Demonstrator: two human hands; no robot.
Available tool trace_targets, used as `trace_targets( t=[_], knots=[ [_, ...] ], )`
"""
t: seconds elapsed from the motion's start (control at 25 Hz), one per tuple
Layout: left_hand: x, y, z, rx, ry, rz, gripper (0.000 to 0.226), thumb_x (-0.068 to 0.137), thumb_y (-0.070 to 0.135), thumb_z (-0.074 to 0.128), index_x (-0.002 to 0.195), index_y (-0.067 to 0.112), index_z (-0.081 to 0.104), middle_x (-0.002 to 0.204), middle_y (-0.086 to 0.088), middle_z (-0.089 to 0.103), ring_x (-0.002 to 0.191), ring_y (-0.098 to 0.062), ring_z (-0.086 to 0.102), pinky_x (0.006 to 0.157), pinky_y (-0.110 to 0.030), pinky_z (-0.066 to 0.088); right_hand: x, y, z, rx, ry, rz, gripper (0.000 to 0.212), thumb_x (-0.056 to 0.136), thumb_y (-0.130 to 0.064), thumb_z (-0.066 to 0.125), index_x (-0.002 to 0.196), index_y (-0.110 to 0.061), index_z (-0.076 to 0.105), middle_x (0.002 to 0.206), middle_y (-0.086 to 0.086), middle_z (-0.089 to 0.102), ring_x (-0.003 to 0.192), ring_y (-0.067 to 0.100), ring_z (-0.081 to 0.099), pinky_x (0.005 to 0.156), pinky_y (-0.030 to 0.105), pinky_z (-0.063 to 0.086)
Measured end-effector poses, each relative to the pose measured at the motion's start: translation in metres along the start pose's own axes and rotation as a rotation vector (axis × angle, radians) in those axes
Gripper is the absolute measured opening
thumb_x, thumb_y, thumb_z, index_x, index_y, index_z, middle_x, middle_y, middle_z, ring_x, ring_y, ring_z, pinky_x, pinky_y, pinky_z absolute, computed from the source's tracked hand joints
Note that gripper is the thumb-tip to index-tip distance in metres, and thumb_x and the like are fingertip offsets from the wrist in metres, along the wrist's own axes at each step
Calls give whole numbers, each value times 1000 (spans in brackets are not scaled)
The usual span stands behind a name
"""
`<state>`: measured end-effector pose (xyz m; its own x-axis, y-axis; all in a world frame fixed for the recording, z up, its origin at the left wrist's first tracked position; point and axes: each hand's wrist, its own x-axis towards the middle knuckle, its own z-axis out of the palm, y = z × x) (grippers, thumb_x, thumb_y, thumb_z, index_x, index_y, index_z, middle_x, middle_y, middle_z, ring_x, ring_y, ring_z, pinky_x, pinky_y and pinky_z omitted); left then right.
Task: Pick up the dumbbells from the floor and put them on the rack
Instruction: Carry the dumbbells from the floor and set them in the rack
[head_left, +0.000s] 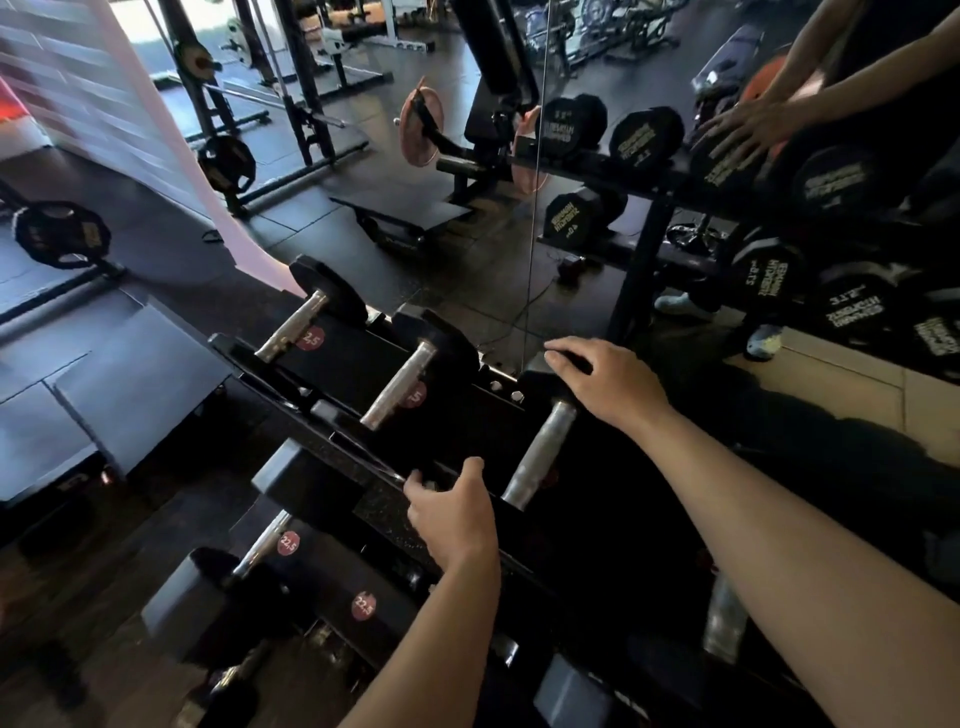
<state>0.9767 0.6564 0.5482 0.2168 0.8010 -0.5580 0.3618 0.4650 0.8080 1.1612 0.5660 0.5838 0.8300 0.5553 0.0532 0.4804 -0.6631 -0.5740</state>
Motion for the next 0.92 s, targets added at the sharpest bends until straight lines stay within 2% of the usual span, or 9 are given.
trace_targets(
  t=[0.04, 0.12, 0.28, 0.36, 0.44, 0.6, 0.72, 0.84, 0.92],
  knots=[
    [-2, -2, 0, 3, -12, 8, 68, 75, 47, 70, 138, 29, 52, 135, -3, 56, 113, -22, 59, 97, -44, 50, -2, -1, 3, 15, 9, 7, 41, 94, -65, 40, 126, -48, 59, 128, -11, 66, 118, 19, 62, 96, 42, 50],
    [-3, -7, 0, 10, -23, 27, 50, 72, 45, 68, 119, 32, 64, 117, 1, 65, 99, -16, 63, 89, -43, 55, -4, 0, 5, 29, 24, 22, 41, 94, -65, 39, 126, -49, 59, 126, -10, 68, 115, 20, 64, 94, 41, 51],
    [-2, -12, -9, 12, -58, 66, 29, 79, 33, 70, 108, 29, 67, 98, 1, 69, 83, -12, 65, 70, -34, 56, -1, -1, 7, -12, 36, 16, 40, 96, -62, 39, 123, -45, 62, 115, -7, 73, 107, 21, 67, 90, 38, 51],
    [1, -13, -11, 25, -60, 55, 26, 78, 32, 70, 103, 27, 69, 92, 0, 70, 81, -16, 68, 72, -39, 59, -2, -4, 9, -48, 44, 0, 40, 97, -61, 39, 125, -43, 63, 112, -5, 74, 106, 22, 67, 88, 35, 50],
    [2, -13, -12, 30, -38, 47, 24, 78, 32, 69, 101, 26, 69, 91, -1, 70, 81, -18, 67, 74, -41, 59, -2, -4, 10, -51, 30, -8, 43, 97, -63, 37, 126, -43, 62, 112, -4, 74, 107, 22, 67, 86, 35, 50],
    [0, -13, -11, 40, -27, 81, 23, 80, 34, 68, 103, 28, 67, 96, 0, 70, 81, -13, 64, 61, -30, 45, -3, -1, 10, -35, 21, 6, 45, 95, -67, 35, 126, -45, 60, 113, -5, 73, 106, 21, 67, 82, 33, 50],
    [1, -16, -12, 73, -42, 96, 22, 79, 39, 66, 100, 33, 65, 101, 0, 69, 85, -14, 65, 64, -31, 47, -6, -5, 8, -29, 13, 8, 43, 96, -65, 36, 126, -45, 59, 114, -5, 72, 107, 20, 66, 79, 31, 49],
    [1, -16, -12, 67, -56, 113, 21, 81, 42, 67, 100, 33, 65, 105, -2, 68, 84, -13, 64, 62, -29, 44, -5, -5, 6, 16, -34, 29, 45, 97, -63, 37, 131, -42, 57, 126, -4, 68, 115, 21, 62, 84, 32, 47],
    [2, -15, -13, 75, -78, 143, 26, 85, 44, 69, 106, 28, 66, 110, 0, 66, 82, -6, 59, 59, -24, 39, -4, -5, 4, 42, -83, 48, 50, 97, -66, 34, 135, -40, 53, 134, -2, 62, 123, 22, 57, 90, 35, 46]
  ],
)
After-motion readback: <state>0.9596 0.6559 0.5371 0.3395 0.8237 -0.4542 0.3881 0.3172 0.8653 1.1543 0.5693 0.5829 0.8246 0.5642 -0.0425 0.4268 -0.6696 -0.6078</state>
